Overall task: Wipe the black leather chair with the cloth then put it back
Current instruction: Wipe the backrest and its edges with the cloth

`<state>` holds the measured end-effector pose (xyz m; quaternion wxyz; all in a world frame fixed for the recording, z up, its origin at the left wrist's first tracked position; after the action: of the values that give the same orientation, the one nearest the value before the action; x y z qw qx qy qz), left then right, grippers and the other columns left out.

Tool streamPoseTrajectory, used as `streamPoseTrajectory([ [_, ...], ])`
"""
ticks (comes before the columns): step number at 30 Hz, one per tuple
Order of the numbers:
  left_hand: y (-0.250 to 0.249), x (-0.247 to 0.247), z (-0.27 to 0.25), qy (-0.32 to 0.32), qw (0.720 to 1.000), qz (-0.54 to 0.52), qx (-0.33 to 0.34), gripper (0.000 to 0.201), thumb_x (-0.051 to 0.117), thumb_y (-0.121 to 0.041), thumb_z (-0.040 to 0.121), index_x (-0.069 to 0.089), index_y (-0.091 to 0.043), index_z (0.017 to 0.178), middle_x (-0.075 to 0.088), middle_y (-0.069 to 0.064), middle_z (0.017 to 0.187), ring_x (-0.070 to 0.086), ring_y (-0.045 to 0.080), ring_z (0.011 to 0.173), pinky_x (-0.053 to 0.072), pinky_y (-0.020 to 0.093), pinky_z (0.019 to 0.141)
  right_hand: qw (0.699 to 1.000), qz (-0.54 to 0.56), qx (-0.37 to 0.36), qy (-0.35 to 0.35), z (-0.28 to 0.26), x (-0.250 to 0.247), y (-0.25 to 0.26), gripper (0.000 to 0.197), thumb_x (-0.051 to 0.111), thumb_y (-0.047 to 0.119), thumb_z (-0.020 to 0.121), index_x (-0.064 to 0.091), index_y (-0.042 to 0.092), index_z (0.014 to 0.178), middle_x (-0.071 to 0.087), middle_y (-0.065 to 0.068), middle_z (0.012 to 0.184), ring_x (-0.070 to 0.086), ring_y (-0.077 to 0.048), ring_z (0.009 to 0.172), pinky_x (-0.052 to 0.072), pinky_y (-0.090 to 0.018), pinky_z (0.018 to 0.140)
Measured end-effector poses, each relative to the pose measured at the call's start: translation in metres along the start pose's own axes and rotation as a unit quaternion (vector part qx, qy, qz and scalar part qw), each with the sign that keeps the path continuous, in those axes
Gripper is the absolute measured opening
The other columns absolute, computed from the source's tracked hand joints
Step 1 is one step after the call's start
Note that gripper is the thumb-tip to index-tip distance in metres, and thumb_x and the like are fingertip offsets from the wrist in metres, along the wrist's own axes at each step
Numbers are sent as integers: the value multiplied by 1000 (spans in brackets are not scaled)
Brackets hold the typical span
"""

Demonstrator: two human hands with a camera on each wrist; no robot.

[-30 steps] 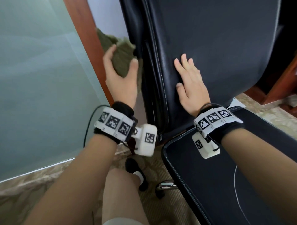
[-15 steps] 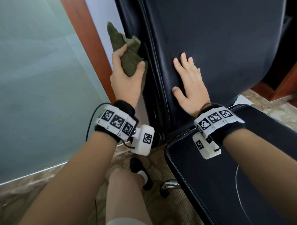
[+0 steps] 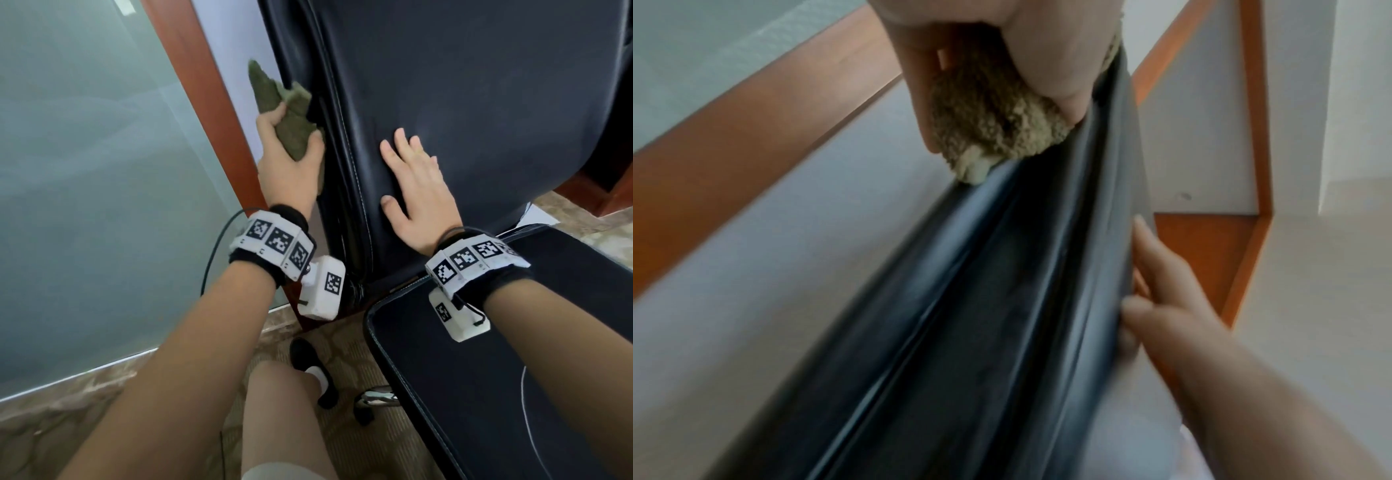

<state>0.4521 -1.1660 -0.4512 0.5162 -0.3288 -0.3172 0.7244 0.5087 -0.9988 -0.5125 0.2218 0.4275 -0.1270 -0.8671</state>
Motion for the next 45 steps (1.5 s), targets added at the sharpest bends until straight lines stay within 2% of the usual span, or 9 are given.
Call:
streamPoseTrajectory([
  [5,37,3,-34,75,993,74,-59,37,65,-24,85,49,-21,118,57,-12,93,58,8,85,38,12,71,1000,4,15,18,-3,-4,-5,70,42,21,82,17,19,147,8,1,155,1,-17,142,0,-36,111],
  [9,16,-11,-18,-22,998,-29,-47,34,66,-17,84,51,-17,115,58,-16,90,56,-14,77,38,0,72,1000,1,5,31,-4,-5,-5,70,42,22,82,17,20,147,7,2,154,2,-20,143,0,-35,112],
  [12,-22,-18,16,-88,993,-76,9,35,65,-13,85,49,-10,116,56,-23,88,55,-20,75,38,0,71,1000,7,3,22,-4,-4,-3,70,42,20,81,18,19,147,4,7,151,0,-14,139,-1,-36,112],
  [17,-42,-4,38,-69,995,-68,28,35,64,-19,86,49,-14,118,57,-24,88,56,-18,76,41,3,70,1000,8,0,9,-3,-2,-6,71,43,20,80,18,19,147,5,6,151,-2,-10,136,0,-37,112],
  [23,9,2,2,24,1000,-1,-16,40,65,-21,86,46,-11,120,58,-14,88,53,-18,72,37,-2,69,1000,-3,-15,-4,-4,1,-8,72,46,20,80,18,18,146,3,8,148,1,-13,137,3,-39,111],
  [26,22,5,-10,50,998,16,-46,42,63,-25,88,44,-12,123,56,-16,87,52,-14,74,37,-3,67,1000,-1,-6,-3,-5,1,-8,72,45,20,79,19,17,146,5,7,149,1,-13,137,3,-40,111],
  [31,5,2,-6,-3,999,-27,-42,32,62,-20,88,47,-14,116,53,-24,87,51,-23,73,36,-2,68,1000,-11,-2,13,-5,0,-7,72,47,20,80,20,16,147,12,-7,155,8,-28,142,4,-41,110],
  [36,-18,0,9,-82,993,-89,-8,33,61,-19,89,48,-9,118,57,-18,93,54,-20,78,39,2,71,1000,-9,4,19,-6,-2,-5,72,47,20,80,20,17,147,12,-7,156,8,-29,143,2,-38,110],
  [45,20,12,-26,-66,997,-37,-9,32,60,-21,88,48,-11,117,59,-19,89,58,-13,78,43,7,75,1000,14,11,24,-5,-4,-2,72,50,17,81,21,16,147,11,-7,156,6,-29,144,3,-43,112],
])
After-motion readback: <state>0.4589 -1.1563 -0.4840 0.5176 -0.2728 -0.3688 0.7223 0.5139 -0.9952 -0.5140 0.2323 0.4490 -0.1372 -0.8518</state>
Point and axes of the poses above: each hand's wrist, its own z-axis towards the middle knuckle, its own x-axis out of the palm, y = z × x, the point moved 6 cm from there along z, towards the middle knuckle
